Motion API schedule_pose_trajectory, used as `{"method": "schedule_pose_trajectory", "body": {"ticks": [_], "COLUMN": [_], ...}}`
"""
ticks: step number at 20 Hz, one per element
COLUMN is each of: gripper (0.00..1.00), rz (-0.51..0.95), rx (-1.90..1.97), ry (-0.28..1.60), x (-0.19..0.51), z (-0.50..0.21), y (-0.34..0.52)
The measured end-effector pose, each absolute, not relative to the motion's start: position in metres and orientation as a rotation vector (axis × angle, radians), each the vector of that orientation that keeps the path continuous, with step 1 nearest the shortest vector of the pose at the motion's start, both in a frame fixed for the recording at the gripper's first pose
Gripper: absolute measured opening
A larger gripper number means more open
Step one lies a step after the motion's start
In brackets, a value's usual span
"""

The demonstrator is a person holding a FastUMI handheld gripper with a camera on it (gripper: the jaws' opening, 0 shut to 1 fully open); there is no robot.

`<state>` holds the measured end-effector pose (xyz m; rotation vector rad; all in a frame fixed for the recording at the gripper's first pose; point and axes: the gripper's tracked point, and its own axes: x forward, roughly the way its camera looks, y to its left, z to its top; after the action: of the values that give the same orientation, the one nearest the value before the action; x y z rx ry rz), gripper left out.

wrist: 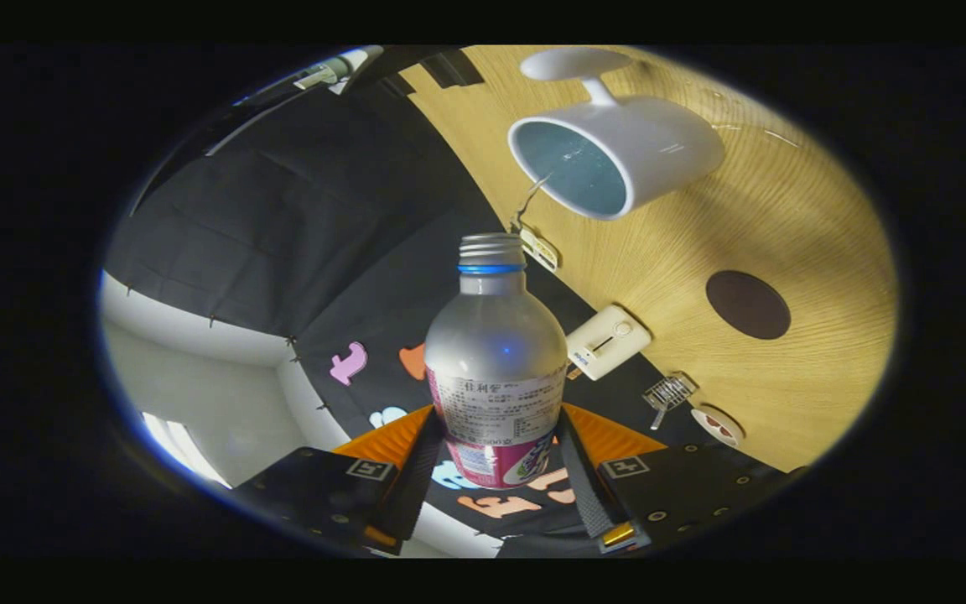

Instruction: Take the bottle from table, then pour the juice into the cup, finally place the bottle on the coaster

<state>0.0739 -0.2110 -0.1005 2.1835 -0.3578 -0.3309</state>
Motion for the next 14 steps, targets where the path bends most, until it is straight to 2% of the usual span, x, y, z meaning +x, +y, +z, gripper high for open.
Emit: {"method": "schedule_pose_trajectory", "body": {"ticks": [14], "gripper": [0.75], "rz": [-0.373], "rx": [2.219], "ry": [-0.375], "x": [0.071], "z": [-0.113], "y": [-0.217]}}
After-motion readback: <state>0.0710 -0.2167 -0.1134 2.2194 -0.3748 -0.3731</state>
